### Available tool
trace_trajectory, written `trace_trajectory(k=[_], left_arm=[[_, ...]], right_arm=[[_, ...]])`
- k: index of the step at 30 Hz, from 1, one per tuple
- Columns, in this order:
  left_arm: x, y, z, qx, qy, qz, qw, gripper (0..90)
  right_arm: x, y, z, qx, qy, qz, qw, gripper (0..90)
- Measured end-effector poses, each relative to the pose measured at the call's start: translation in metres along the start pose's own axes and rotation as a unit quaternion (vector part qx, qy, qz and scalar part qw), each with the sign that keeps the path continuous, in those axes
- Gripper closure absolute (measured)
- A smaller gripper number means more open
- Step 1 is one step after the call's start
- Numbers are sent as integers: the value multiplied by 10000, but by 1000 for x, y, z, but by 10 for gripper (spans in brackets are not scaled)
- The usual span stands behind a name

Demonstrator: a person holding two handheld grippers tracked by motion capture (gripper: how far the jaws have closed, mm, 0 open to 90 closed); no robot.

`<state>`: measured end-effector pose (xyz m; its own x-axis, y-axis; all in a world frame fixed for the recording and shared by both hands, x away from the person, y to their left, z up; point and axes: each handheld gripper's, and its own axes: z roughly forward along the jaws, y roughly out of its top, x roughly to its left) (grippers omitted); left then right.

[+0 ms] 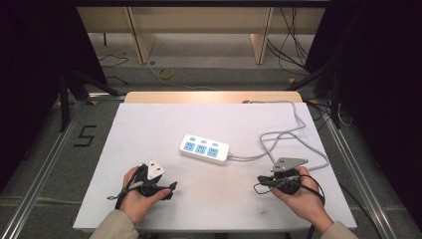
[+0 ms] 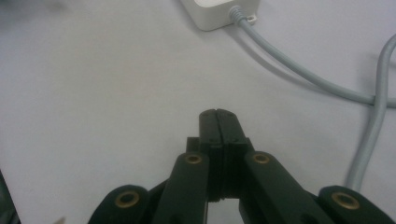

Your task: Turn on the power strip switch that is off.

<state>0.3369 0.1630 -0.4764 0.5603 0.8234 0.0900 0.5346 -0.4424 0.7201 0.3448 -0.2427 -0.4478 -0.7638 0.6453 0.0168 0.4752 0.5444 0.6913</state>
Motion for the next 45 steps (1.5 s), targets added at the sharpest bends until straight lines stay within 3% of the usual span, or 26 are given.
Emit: trace_trajectory(k=[45], left_arm=[[0, 1, 0, -24, 18, -22, 10000, 199]], right_arm=[[-3, 49, 19, 278, 48, -160, 9995, 900]])
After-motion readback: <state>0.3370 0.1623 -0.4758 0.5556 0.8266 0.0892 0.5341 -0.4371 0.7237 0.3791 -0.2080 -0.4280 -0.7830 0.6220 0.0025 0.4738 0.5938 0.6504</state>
